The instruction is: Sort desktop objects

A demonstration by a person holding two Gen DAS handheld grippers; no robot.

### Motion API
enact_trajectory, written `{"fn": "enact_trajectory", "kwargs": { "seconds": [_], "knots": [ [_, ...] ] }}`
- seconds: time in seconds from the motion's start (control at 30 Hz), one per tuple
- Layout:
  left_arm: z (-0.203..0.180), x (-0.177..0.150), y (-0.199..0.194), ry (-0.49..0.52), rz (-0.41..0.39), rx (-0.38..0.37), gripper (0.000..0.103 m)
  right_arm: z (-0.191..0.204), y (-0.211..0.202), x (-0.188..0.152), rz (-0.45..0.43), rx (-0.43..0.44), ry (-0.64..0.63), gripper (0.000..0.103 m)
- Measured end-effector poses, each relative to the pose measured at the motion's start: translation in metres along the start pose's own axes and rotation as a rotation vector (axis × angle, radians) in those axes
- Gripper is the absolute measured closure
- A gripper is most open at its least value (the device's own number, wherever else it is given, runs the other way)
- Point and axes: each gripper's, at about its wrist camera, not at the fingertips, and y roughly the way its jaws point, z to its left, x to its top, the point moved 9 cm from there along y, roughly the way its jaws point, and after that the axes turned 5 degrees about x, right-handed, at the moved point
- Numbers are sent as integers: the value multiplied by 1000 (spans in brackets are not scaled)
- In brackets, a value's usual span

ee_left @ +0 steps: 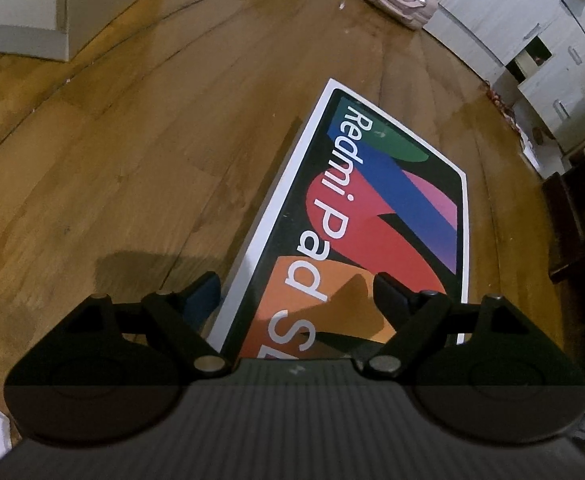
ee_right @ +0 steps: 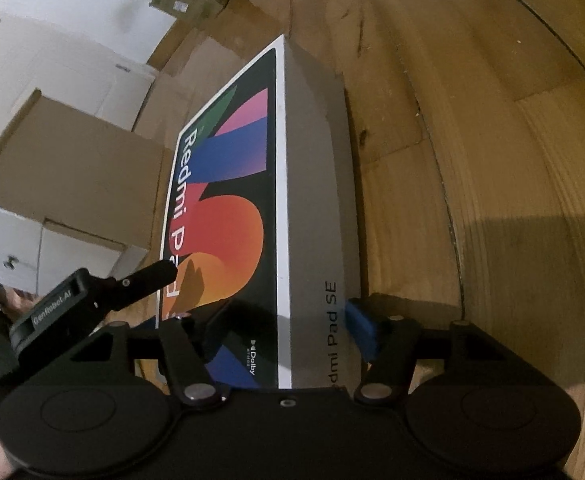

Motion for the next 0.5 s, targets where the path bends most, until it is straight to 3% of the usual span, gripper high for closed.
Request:
{"fn": "enact_trajectory", "kwargs": {
  "seconds": [0.33, 0.5],
  "knots": [
    [-4, -1, -10, 42, 16, 34, 20, -1, -15, 3, -8, 2, -6, 36],
    [-6, -8, -5, 79, 36, 87, 20, -3, -17, 4, -4, -34, -25, 35]
  ]
}}
